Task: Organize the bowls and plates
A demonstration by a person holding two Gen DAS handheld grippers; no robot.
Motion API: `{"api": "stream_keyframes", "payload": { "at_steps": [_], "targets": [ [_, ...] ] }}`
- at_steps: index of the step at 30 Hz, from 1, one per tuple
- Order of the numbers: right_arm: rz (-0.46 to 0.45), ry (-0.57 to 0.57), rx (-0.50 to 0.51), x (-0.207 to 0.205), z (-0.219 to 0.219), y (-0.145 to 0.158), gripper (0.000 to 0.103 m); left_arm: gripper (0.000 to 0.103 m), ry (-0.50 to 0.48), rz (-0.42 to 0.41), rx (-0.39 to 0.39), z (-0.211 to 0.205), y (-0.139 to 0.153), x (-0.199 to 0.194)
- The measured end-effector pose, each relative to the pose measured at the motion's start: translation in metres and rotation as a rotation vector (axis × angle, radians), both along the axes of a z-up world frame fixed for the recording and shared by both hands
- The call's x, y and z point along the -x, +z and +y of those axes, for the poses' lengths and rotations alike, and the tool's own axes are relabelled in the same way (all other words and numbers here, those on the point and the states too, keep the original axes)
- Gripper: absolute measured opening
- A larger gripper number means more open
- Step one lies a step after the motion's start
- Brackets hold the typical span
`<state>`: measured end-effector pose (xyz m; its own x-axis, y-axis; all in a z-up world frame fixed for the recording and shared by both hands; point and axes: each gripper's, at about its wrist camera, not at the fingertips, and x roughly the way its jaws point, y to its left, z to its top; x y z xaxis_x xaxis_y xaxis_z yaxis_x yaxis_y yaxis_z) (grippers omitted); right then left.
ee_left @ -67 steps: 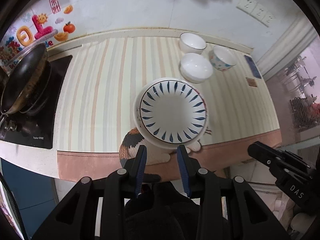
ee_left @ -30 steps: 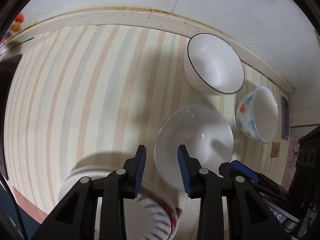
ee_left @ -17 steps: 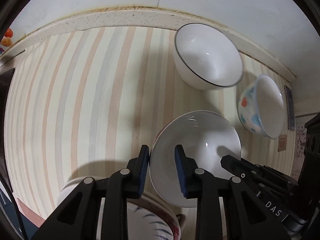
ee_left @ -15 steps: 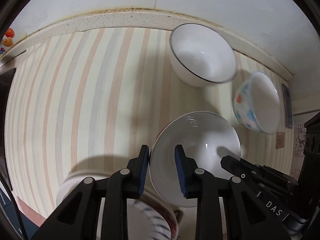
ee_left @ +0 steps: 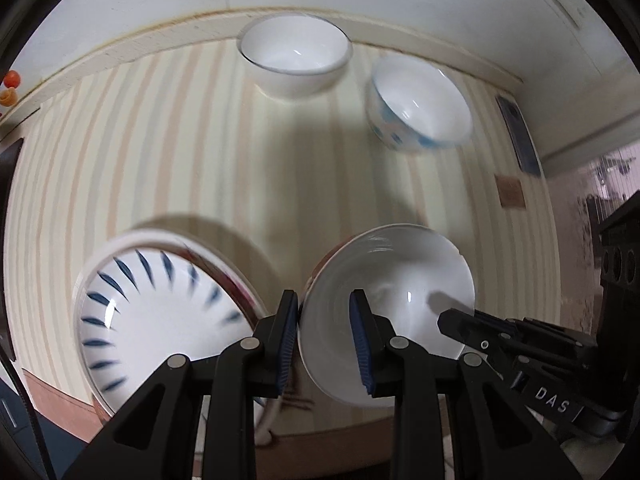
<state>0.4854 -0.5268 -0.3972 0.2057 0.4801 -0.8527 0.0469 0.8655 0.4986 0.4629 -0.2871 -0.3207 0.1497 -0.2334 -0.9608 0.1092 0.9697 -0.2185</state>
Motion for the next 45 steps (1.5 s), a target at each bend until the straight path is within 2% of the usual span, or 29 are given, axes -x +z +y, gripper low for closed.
{"api": "stream_keyframes", "payload": {
  "at_steps": [10,23,26,30,32,33,35,37,38,41,45],
  "targets": [
    [0.048,-0.053,0.010,0.044,-0.033,-0.024,0.015,0.024,-0.067,0.029,-0.027,-0.031,-0.029,0.019],
    [0.083,-0.094,0.001,0.039,-0.041,-0.043,0.015,0.024,-0.103,-0.001,-0.088,-0.046,-0.034,0.020],
    [0.092,-0.086,-0.004,0.038,-0.044,-0.044,0.015,0.024,-0.087,0.005,-0.072,-0.042,-0.026,0.020],
    [0.092,-0.097,-0.028,0.035,-0.054,-0.030,0.015,0.025,-0.027,-0.074,-0.044,-0.025,0.016,0.015],
    [0.068,-0.104,-0.047,0.031,-0.061,-0.015,0.015,0.026,0.002,-0.126,-0.028,-0.019,0.041,0.000],
    [0.050,-0.113,-0.051,0.027,-0.068,-0.004,0.015,0.032,0.012,-0.140,-0.022,-0.019,0.047,-0.006],
    [0.017,-0.140,-0.056,0.018,-0.078,0.011,0.023,0.035,0.041,-0.163,-0.007,-0.019,0.058,-0.033],
    [-0.027,-0.168,-0.077,0.002,-0.089,0.027,0.049,0.035,0.063,-0.164,-0.005,-0.022,0.058,-0.061],
    [-0.046,-0.187,-0.083,-0.006,-0.094,0.032,0.053,0.035,0.073,-0.159,-0.007,-0.023,0.056,-0.073],
    [-0.091,-0.221,-0.073,-0.041,-0.104,0.041,0.053,0.035,0.089,-0.129,-0.012,-0.030,0.042,-0.114],
    [-0.097,-0.239,-0.050,-0.091,-0.108,0.030,0.053,0.035,0.079,-0.066,-0.006,-0.045,0.015,-0.156]
  ]
}}
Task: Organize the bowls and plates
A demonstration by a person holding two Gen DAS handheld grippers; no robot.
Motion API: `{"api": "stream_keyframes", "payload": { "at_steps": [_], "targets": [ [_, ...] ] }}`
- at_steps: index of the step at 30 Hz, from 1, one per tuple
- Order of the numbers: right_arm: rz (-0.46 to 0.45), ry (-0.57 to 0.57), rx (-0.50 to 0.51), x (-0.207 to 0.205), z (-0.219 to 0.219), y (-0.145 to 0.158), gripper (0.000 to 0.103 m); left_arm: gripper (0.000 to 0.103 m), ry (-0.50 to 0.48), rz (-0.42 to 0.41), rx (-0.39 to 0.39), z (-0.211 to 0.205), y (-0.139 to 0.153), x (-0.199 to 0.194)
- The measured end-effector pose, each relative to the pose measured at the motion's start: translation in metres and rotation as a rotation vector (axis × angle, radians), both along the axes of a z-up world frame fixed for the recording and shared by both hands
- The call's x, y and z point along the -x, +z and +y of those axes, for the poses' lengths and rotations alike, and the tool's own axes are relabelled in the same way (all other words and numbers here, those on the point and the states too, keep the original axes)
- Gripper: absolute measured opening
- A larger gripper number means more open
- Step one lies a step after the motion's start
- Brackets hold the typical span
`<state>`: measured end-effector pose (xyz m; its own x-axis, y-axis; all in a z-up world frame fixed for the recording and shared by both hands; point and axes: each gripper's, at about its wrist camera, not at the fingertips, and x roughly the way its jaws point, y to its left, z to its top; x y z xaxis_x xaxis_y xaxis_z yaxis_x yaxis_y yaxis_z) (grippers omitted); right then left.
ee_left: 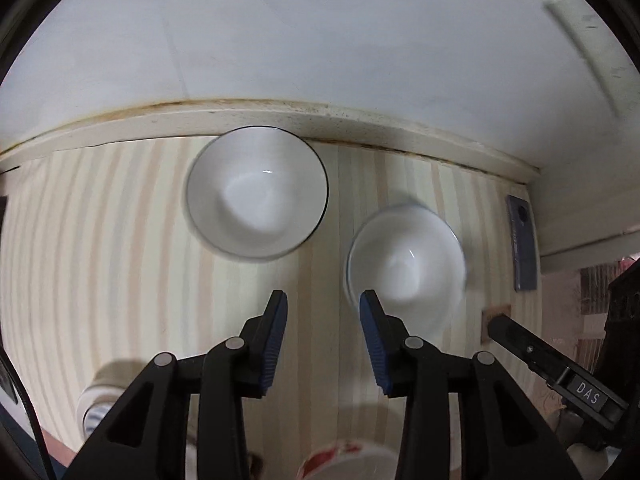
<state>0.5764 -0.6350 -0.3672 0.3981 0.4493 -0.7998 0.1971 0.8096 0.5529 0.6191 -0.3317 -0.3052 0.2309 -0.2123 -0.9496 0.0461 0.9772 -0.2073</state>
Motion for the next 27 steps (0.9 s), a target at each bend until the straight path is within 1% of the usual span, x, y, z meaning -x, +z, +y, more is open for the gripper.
{"api": "stream_keyframes", "payload": {
  "at_steps": [3,5,6,8,10,11,12,13,17,21,27],
  "targets": [
    [0.015,-0.002,0.011,-0.033,0.002,-0.013,0.053,0.035,-0.025,0.054,-0.008,-0.010,-0.022,-0.019],
    [0.033,0.000,0.024,-0.048,0.003,-0.023,0.053,0.035,-0.049,0.093,-0.012,-0.017,-0.038,-0.028],
    [0.044,0.003,0.029,-0.054,0.004,-0.028,0.052,0.034,-0.054,0.099,-0.011,-0.019,-0.043,-0.029],
    [0.065,0.010,0.033,-0.065,0.008,-0.038,0.046,0.034,-0.079,0.114,-0.013,-0.025,-0.053,-0.031],
    [0.087,0.018,0.035,-0.072,0.011,-0.048,0.027,0.029,-0.095,0.111,-0.005,-0.031,-0.057,-0.032],
    [0.093,0.022,0.039,-0.074,0.012,-0.051,0.021,0.027,-0.099,0.113,-0.004,-0.033,-0.058,-0.031],
    [0.096,0.024,0.050,-0.075,0.014,-0.054,0.015,0.023,-0.101,0.111,-0.004,-0.034,-0.060,-0.031],
    [0.091,0.027,0.055,-0.076,0.015,-0.055,0.014,0.020,-0.102,0.102,-0.002,-0.035,-0.059,-0.030],
    [0.079,0.046,0.097,-0.076,0.022,-0.053,0.013,0.020,-0.129,0.064,-0.028,-0.039,-0.056,-0.027],
    [0.081,0.066,0.124,-0.073,0.029,-0.051,0.013,0.020,-0.133,0.054,-0.016,-0.039,-0.051,-0.024],
    [0.066,0.082,0.134,-0.053,0.031,-0.029,0.013,0.020,-0.161,0.040,-0.019,-0.033,-0.023,0.006]
  ]
}}
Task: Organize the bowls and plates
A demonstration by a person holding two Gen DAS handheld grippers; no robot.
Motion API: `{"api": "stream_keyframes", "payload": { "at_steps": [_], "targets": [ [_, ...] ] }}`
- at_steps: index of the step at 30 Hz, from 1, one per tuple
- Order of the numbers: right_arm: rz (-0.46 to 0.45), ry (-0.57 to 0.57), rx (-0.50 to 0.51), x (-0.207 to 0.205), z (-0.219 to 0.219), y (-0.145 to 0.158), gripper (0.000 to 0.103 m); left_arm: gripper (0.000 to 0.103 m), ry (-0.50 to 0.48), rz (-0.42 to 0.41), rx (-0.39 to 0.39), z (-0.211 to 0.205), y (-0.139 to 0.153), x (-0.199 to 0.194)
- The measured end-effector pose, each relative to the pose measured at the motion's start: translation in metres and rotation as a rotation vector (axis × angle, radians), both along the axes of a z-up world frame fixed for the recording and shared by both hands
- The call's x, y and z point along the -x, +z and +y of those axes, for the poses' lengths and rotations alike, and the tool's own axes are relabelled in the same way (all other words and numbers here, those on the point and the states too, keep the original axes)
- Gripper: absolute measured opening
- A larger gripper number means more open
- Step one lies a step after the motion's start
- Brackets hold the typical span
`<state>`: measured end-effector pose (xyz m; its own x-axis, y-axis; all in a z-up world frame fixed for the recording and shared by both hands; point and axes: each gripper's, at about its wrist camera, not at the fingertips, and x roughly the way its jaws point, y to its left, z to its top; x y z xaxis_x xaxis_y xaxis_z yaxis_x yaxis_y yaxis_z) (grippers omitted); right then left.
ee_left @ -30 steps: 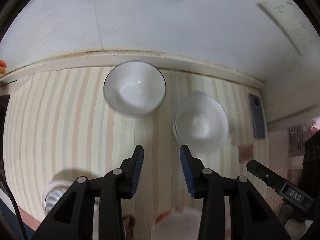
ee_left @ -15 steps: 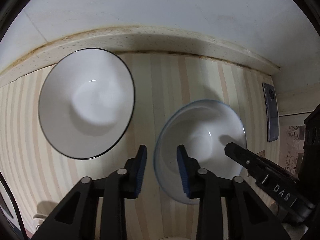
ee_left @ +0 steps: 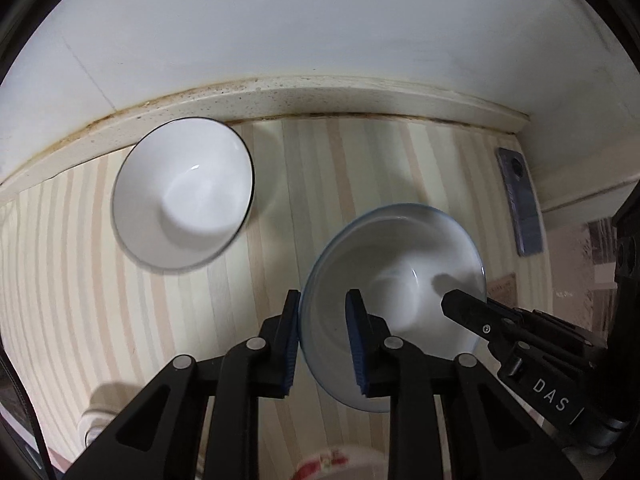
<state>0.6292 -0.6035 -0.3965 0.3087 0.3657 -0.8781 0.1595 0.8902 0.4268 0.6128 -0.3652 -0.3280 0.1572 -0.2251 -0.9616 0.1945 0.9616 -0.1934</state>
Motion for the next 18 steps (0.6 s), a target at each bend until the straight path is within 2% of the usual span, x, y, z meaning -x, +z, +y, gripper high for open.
{"api": "stream_keyframes", "payload": {
  "at_steps": [8,12,18],
  "targets": [
    [0.004,0.051,-0.020,0.071,0.011,0.036,0.013,0.020,-0.021,-0.002,0.000,0.013,0.030,0.059],
    [0.015,0.070,-0.033,0.112,0.020,0.046,0.013,0.020,-0.035,0.017,-0.008,0.021,0.035,0.089],
    [0.050,0.095,-0.051,0.159,0.033,0.046,0.013,0.020,-0.061,0.058,-0.011,0.034,0.031,0.125]
  ]
}}
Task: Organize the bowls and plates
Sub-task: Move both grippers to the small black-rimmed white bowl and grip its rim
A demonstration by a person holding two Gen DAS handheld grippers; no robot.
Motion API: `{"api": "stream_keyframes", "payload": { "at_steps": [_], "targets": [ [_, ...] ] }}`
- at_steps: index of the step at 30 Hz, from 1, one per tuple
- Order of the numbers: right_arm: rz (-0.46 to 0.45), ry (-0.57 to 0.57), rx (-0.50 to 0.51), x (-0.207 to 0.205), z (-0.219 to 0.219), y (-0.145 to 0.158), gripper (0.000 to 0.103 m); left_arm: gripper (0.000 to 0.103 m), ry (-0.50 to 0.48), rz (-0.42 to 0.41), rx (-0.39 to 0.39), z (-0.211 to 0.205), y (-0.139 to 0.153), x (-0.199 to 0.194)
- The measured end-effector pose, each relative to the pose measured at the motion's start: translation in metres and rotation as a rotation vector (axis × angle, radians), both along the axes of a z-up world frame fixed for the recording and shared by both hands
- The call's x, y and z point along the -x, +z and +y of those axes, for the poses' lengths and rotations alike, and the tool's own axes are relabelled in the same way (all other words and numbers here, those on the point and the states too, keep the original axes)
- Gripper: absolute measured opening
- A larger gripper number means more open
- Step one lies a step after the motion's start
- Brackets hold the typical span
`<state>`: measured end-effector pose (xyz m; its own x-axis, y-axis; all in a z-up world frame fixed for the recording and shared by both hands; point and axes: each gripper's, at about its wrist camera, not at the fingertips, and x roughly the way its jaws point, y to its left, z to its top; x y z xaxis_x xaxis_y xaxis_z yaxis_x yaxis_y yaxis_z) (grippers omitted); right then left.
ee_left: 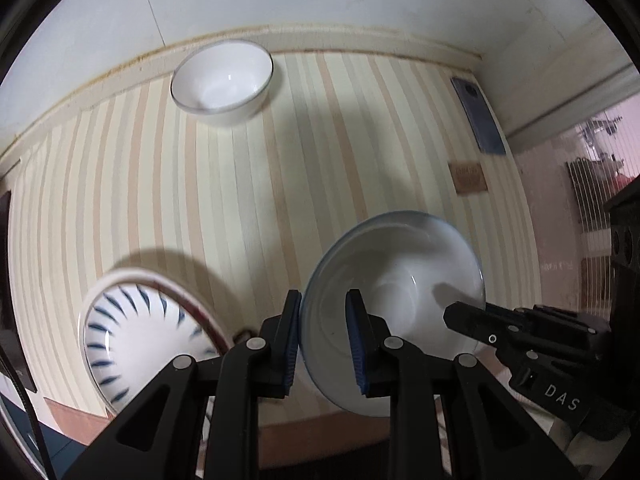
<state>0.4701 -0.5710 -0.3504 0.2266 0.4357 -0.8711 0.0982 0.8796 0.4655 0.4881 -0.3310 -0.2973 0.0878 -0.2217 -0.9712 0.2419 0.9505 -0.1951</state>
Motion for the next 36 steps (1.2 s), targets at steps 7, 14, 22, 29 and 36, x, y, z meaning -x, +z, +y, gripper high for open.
{"api": "stream_keyframes", "payload": {
  "at_steps": [7,14,22,29,36],
  "targets": [
    [0.046,0.017,-0.012,0.029,0.007,-0.020,0.013,0.020,-0.022,0.057,-0.030,0.003,-0.020,0.016],
    [0.077,0.022,-0.008,0.036,0.013,-0.039,0.013,0.020,-0.028,0.068,-0.069,0.001,-0.035,0.023],
    [0.098,0.023,0.002,0.032,0.013,-0.048,0.013,0.020,-0.033,0.084,-0.093,-0.001,-0.050,0.027],
    [0.108,0.017,0.000,0.029,0.011,-0.052,0.013,0.020,-0.031,0.084,-0.086,-0.002,-0.052,0.027],
    [0.120,0.009,-0.013,0.024,-0.003,-0.031,0.013,0.021,0.045,0.010,-0.002,0.025,-0.013,0.012]
  ]
}}
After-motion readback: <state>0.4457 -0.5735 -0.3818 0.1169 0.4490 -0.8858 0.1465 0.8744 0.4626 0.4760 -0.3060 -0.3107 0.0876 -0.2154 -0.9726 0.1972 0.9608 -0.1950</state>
